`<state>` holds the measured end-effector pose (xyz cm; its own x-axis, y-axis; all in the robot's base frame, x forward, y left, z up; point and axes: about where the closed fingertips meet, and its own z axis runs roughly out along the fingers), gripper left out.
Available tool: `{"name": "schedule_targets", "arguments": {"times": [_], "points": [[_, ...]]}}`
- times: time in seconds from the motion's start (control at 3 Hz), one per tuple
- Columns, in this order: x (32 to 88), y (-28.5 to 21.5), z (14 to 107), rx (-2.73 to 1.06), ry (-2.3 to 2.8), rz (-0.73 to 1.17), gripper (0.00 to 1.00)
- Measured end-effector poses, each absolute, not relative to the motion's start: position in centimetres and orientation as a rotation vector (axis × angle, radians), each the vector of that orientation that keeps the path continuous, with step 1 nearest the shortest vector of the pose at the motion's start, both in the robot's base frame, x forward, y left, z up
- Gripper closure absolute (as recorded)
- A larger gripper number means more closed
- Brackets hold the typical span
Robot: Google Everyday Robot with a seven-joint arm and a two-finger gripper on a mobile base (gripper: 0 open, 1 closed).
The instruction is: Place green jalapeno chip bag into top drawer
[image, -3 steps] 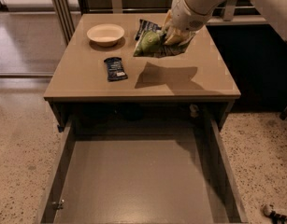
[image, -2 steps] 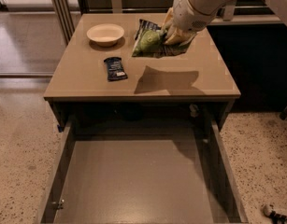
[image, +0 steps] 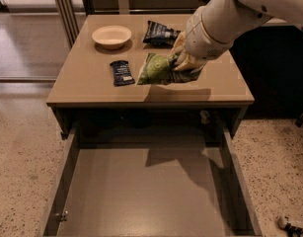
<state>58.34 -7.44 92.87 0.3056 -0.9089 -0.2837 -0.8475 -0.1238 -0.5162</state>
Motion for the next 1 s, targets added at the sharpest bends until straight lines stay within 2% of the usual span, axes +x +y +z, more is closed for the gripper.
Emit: {"name": "schedule_targets", "arguments": {"times": [1.0], "points": [[56.2, -6.8, 93.3, -1.948, 1.522, -0.151, 1.0]]}}
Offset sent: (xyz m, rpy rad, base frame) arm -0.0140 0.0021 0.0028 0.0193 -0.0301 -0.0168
